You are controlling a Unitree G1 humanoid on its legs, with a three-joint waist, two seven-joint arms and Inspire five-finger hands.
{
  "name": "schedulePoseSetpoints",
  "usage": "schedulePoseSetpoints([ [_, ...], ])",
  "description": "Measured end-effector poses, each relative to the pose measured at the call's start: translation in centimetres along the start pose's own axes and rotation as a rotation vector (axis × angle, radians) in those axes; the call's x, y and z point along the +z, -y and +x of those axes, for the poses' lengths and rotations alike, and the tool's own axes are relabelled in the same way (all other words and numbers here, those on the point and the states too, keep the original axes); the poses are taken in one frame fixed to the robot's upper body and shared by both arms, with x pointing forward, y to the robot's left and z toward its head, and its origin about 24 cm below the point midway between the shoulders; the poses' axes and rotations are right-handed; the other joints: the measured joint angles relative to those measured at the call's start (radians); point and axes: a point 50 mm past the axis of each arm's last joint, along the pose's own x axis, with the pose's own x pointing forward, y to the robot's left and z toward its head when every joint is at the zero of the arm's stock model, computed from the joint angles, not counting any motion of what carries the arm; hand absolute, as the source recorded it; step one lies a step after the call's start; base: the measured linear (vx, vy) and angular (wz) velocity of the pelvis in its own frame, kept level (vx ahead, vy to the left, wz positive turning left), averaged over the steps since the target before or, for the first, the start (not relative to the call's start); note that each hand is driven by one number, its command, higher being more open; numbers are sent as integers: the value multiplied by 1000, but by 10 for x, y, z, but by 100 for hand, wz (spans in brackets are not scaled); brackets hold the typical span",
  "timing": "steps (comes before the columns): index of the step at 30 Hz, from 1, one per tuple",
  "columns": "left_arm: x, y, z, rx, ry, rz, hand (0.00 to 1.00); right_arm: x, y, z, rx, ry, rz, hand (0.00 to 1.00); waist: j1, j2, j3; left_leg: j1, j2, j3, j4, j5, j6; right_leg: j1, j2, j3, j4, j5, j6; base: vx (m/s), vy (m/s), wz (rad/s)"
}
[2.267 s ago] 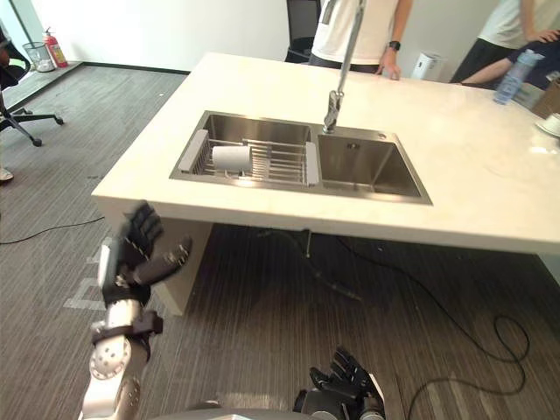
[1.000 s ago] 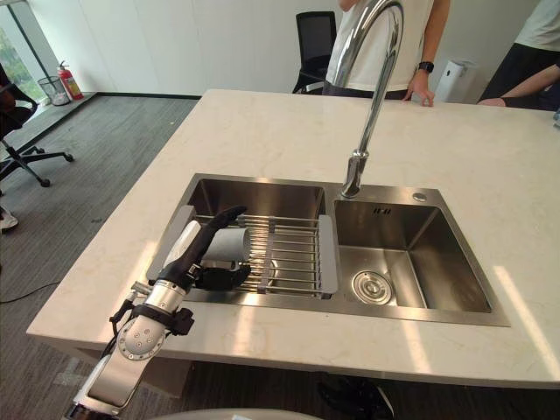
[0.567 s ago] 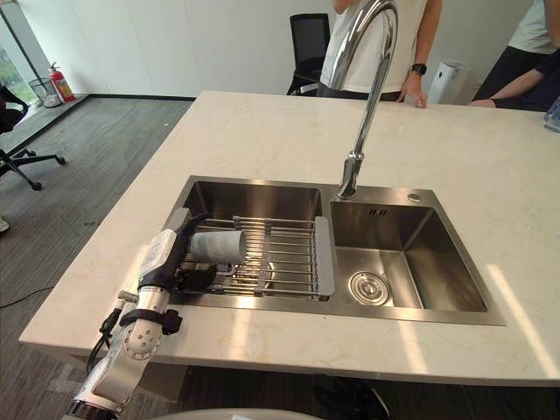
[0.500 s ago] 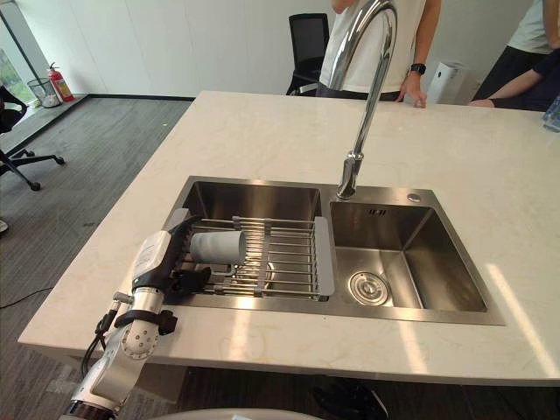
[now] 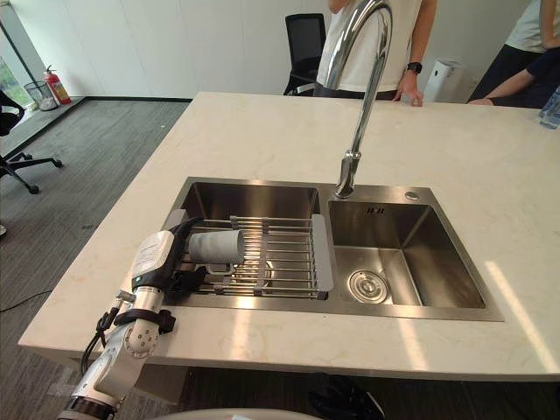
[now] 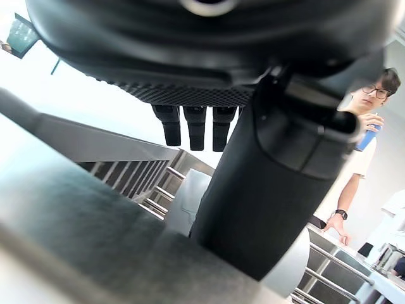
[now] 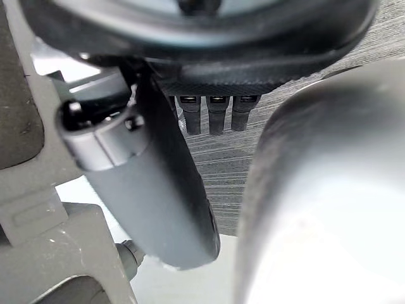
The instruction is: Walk over to the sink, pick up the cup, carry it to the dishwasher, place the cup inside the dishwasher, then close the dishwasher door
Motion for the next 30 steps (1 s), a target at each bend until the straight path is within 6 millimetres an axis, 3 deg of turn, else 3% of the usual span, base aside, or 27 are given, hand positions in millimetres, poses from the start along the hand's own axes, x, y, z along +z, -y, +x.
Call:
schedulePoseSetpoints([
  [16, 16, 10, 10, -166, 74, 92, 90, -3, 1, -1, 16, -16, -6, 90, -19, 13, 8, 15, 1, 15, 0, 0, 0, 6, 2, 16, 1, 3, 0, -6, 1, -2],
  [24, 8, 10, 32, -279, 19, 67, 90, -1, 5, -2, 24, -28, -31, 90, -21, 26, 15, 34, 1, 28, -1, -2, 1, 18, 1, 25, -5, 6, 3, -21, 5, -4],
  [30, 1, -3, 53, -378, -7, 74, 90, 5, 9, -3, 39, -31, -67, 90, -44, 37, 16, 36, 1, 31, -5, -3, 1, 20, 2, 28, -8, 7, 4, 0, 0, 0],
])
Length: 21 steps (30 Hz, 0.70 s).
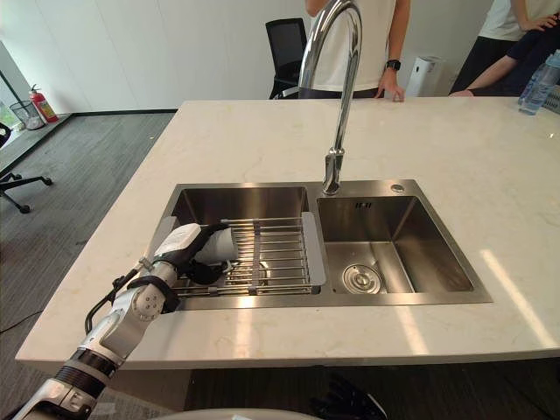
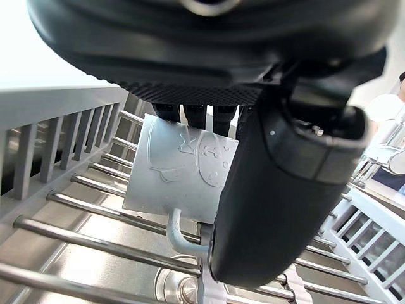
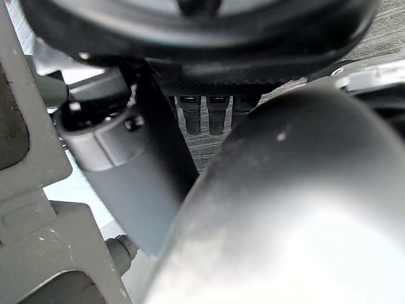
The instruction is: Walk over to the sink, pick up the cup, carry it to the dishwasher, place the cup inside the dishwasher, then close the dishwasher door
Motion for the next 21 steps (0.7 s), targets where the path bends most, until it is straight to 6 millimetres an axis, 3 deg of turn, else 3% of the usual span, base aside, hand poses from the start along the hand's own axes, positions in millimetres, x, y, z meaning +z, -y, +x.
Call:
schedulePoseSetpoints([
  [1, -1, -1, 1, -6, -3, 5, 30, 1, 0, 0, 4, 1, -4, 90, -2, 1, 0, 0, 0, 1, 0, 0, 0, 0, 0, 1, 0, 0, 0, 7, 1, -3],
  [7, -3, -13, 16, -70, -26, -7, 30, 4, 4, -2, 18, 6, -23, 90, -10, 13, 2, 8, 2, 20, 0, -8, -3, 3, 5, 18, -11, 4, 0, 20, 0, -8],
  [12, 0, -20, 17, -82, 10, -77, 30, 15, 5, -1, 40, 36, -66, 90, -29, 16, 20, 10, 2, 24, 4, -13, -6, 7, 5, 20, -15, 4, 0, 45, -2, -2],
  [21, 6, -19, 12, -53, 66, -116, 30, 19, 4, -1, 46, 60, -69, 90, -29, 16, 28, 5, 2, 18, 4, -14, -7, 9, 3, 14, -16, 4, 0, 1, -1, 0],
])
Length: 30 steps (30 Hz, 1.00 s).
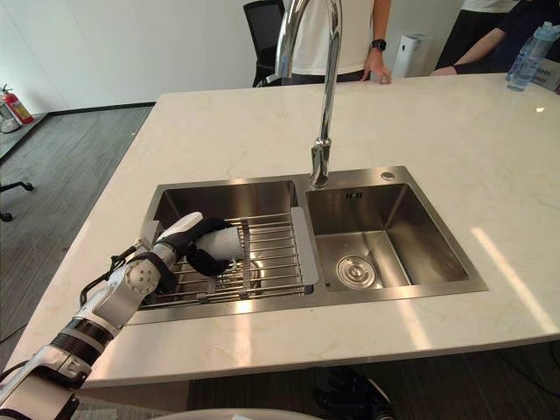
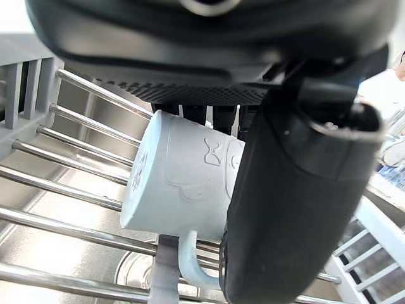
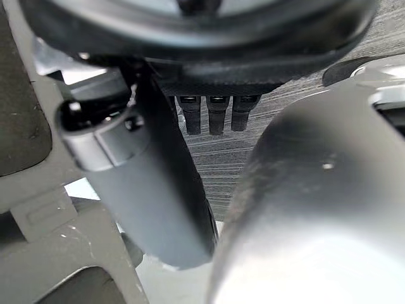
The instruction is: Walk over to the sink, pick up the cup, carry it to the dishwasher, place the cup inside the dishwasher, then close the dishwasher door
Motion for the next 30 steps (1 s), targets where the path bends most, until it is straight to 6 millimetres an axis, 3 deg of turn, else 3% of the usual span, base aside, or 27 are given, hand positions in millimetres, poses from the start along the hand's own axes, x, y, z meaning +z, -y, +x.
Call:
schedulePoseSetpoints([
  [5, 26, 3, -12, 66, 139, -69, 30, -2, -1, -2, -17, 19, 20, 90, 12, -2, 1, -25, -3, -23, 0, 3, 4, -15, -4, -14, 4, -1, 0, -5, -3, 10],
  [9, 57, -12, -23, 223, 312, -218, 30, 0, -3, 1, -37, 40, 32, 90, 29, -5, 1, -36, -5, -32, 0, 6, 5, -22, -3, -20, 8, -2, -1, 5, -7, 6],
  [12, 70, -26, -36, 380, 415, -371, 30, 5, -7, 4, -53, 83, 50, 90, 29, -9, -1, -38, -5, -39, 0, 7, 6, -22, -2, -24, 13, -6, -2, -1, -9, 7],
  [19, 76, -31, -71, 583, 569, -677, 30, -1, -24, 10, -73, 100, 120, 90, 54, -45, -24, -41, -3, -45, 1, 6, 6, -28, 1, -30, 27, -18, -5, -2, -7, 3],
  [24, 71, -30, -95, 662, 655, -898, 30, 8, -38, 16, -65, 151, 145, 90, 58, -61, -34, -43, -3, -47, 10, 0, 6, -26, 0, -31, 27, -18, -5, 0, 0, 0],
  [30, 82, -33, -109, 707, 784, -962, 30, 18, -41, 16, -85, 202, 141, 90, 73, -62, -35, -62, -1, -44, 65, -31, 8, -24, -6, -30, 26, -15, -1, -4, 2, -1],
])
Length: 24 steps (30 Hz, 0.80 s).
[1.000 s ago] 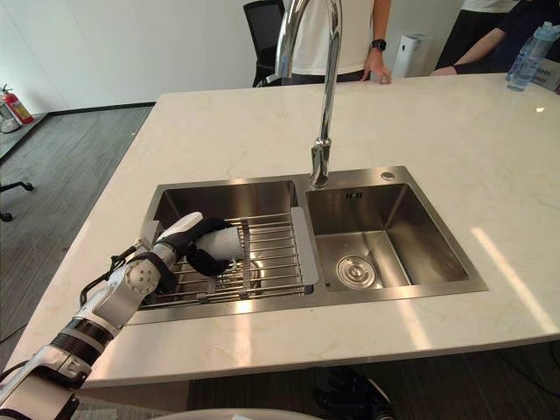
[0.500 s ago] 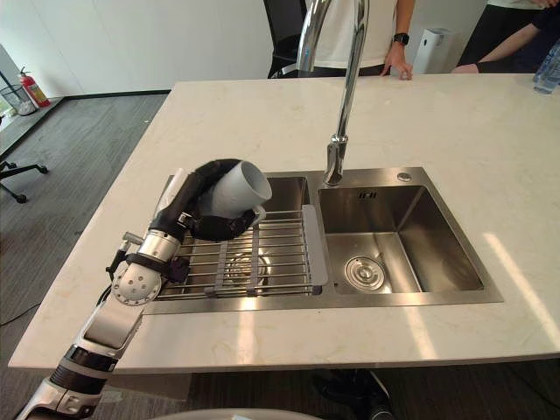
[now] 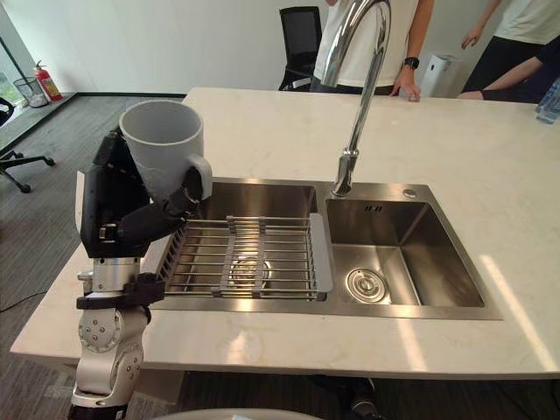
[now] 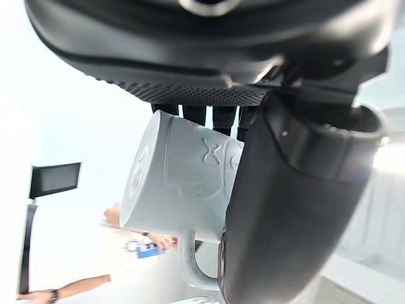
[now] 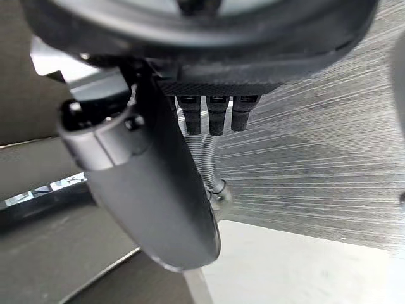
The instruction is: Walk over to the sink, pick up the cup, carry it to the dishwasher, place the cup inside the dishwasher, then close the dishwasher door
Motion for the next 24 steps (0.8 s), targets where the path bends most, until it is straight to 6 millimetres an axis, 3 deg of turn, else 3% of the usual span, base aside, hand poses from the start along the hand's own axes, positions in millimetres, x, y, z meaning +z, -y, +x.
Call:
schedulePoseSetpoints([
  [4, 6, 2, -4, -11, 22, -24, 30, 3, -2, 0, -4, 17, -5, 90, 4, -1, -1, 0, 2, 25, 10, -17, 8, -17, -2, 22, 2, 8, 9, -17, 19, -21],
  [8, 5, 7, -5, 0, 22, -47, 30, 9, -4, 1, 4, 36, -47, 90, 11, 3, 3, -15, 13, 67, 59, -51, 24, -102, -17, -64, 146, 7, 14, -46, 8, -35],
  [10, 4, 9, -5, 10, 20, -46, 30, 13, -6, 2, 0, 55, -54, 90, 12, 0, 5, -28, 3, 78, 68, -61, 38, -149, -29, -62, 210, 5, 53, -77, 45, -16],
  [11, 3, 10, -5, 26, 19, -52, 30, 17, -6, 3, -7, 69, -56, 90, 17, 8, 13, -39, 1, 82, 75, -63, 51, -186, -48, -52, 300, -38, 85, -56, 25, 1],
  [12, 3, 10, -5, 32, 17, -48, 30, 17, -7, 4, -14, 70, -54, 90, 16, 0, 19, -40, -8, 80, 84, -63, 58, -211, -72, -49, 415, -73, 85, -17, -4, 28],
  [13, 0, 8, -8, 60, -3, -35, 30, 13, -3, 2, -49, 56, -52, 90, 22, -24, 20, -44, -38, 65, 135, -62, 63, -213, -111, -48, 568, -92, 87, 8, -33, 29],
  [15, -1, 4, -10, 101, -10, -31, 30, 15, 2, 3, -73, 60, -69, 90, 47, -31, 20, -91, -41, 51, 216, -73, 83, -214, -106, -51, 523, -90, 84, -15, -29, 1],
  [16, 0, 5, -9, 105, 2, -34, 30, 20, 4, 5, -86, 68, -80, 90, 79, -23, 20, -154, -31, 35, 281, -76, 99, -178, -93, -51, 411, -86, 83, -143, 3, -7],
  [17, 1, 8, -7, 92, 12, -45, 30, 27, 7, 7, -103, 100, -87, 90, 98, -15, 32, -190, -66, -32, 263, -94, 97, -115, -92, -46, 263, -85, 81, -150, 38, -5],
  [18, 1, 9, -6, 88, 17, -52, 30, 33, 9, 9, -109, 119, -98, 90, 107, 13, 31, -191, -75, -58, 242, -79, 113, -96, -81, -47, 208, -83, 77, -205, 78, 11],
  [19, -1, 8, -6, 81, 5, -64, 30, 38, 8, 15, -117, 128, -97, 90, 102, 26, 47, -199, -70, -60, 249, -75, 103, -59, -68, -61, 132, -63, 50, -189, 78, 4],
  [22, -10, 3, -11, 102, -52, -88, 30, 41, -8, 22, -76, 141, -87, 90, 98, 51, 64, -218, -52, -78, 289, -88, 99, -48, -46, -59, 130, -45, 33, -223, 23, 16],
  [24, -10, 5, -13, 113, -53, -108, 30, 40, -15, 22, -49, 123, -92, 90, 74, 54, 65, -248, -38, -97, 283, -91, 96, -53, -12, -65, 136, -42, 8, -216, -80, 59],
])
